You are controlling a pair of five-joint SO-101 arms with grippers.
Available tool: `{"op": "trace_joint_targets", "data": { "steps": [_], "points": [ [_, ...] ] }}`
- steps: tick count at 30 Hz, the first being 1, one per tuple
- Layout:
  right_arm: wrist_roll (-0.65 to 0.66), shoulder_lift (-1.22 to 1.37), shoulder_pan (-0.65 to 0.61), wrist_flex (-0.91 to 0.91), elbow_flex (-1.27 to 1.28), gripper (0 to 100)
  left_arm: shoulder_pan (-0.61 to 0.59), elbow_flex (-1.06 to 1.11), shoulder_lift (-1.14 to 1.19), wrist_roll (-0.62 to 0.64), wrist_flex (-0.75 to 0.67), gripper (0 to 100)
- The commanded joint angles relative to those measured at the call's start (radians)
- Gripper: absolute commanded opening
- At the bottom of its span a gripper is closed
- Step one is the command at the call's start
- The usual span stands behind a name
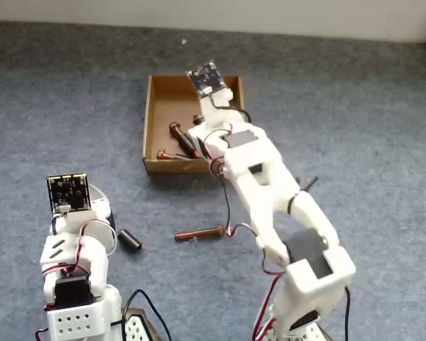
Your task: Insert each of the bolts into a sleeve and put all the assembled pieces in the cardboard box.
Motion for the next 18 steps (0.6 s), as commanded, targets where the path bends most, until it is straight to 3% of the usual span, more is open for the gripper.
{"op": "trace_joint_targets", "data": {
  "steps": [1,5,8,14,18],
  "points": [
    [-0.012,0.007,0.008,-0.025,-0.110,4.0,-0.015,-0.010,-0.010,-0.017,0.005,1],
    [-0.078,0.010,0.008,-0.019,-0.122,14.1,-0.015,-0.005,-0.010,-0.023,-0.015,1],
    [-0.087,0.010,0.007,0.067,-0.165,14.9,-0.015,0.005,-0.010,-0.071,-0.035,1],
    [-0.083,0.007,0.002,0.364,-0.340,14.9,-0.016,0.002,-0.010,-0.075,-0.038,1],
    [-0.083,0.007,0.001,0.624,-0.464,14.9,-0.088,-0.018,-0.010,-0.072,-0.037,1]
  ]
}}
